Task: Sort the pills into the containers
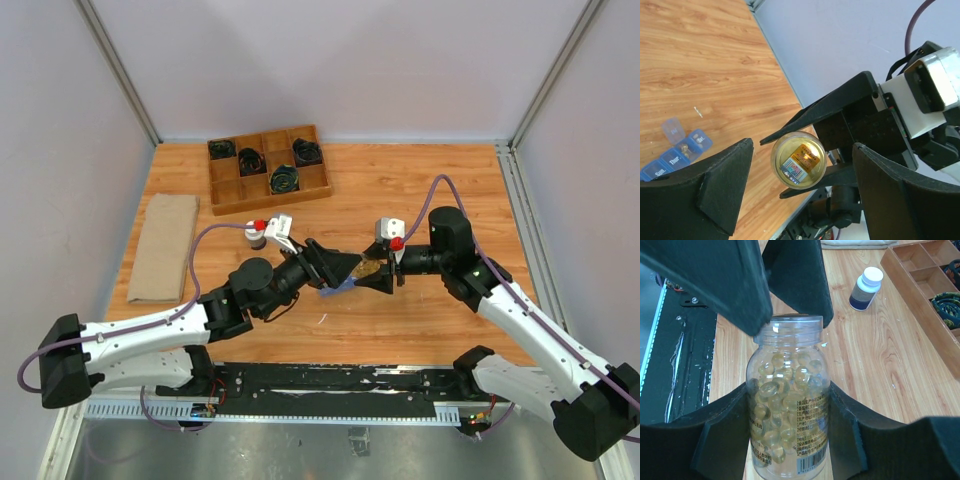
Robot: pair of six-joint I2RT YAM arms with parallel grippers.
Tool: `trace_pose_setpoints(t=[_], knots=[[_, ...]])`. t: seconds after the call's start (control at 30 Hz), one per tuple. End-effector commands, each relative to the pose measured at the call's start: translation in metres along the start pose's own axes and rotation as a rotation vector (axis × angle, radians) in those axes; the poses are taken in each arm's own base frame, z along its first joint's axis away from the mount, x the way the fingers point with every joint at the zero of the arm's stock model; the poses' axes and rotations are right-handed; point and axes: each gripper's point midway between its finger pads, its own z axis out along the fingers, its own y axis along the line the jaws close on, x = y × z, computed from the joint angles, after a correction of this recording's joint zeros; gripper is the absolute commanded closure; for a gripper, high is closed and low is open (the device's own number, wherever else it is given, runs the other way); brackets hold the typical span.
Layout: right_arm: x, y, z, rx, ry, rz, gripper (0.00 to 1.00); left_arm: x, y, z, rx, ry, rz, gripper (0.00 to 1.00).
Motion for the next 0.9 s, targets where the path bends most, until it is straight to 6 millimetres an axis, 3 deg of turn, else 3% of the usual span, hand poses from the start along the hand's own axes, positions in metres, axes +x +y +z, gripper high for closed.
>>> trace_pose_setpoints(t=[0.0,0.67,0.87], knots=[[-0.014,-0.006,-0.003,0.017,-0.022,-0.038,0.95,-0.003,-0.007,0.006,-0.011,-0.011,0.008,0.19],[-0.015,-0.004,-0.002,0.005,-0.027,-0.029,0.96,0.009,0.000,0.005,-0.025,0.040,0.060,0.56],[-0.021,0.004,-0.003,-0.034,-0.059,-0.027,0.96,0.024,-0.011,-0.008,0.145,0.083,0.205,0.60]])
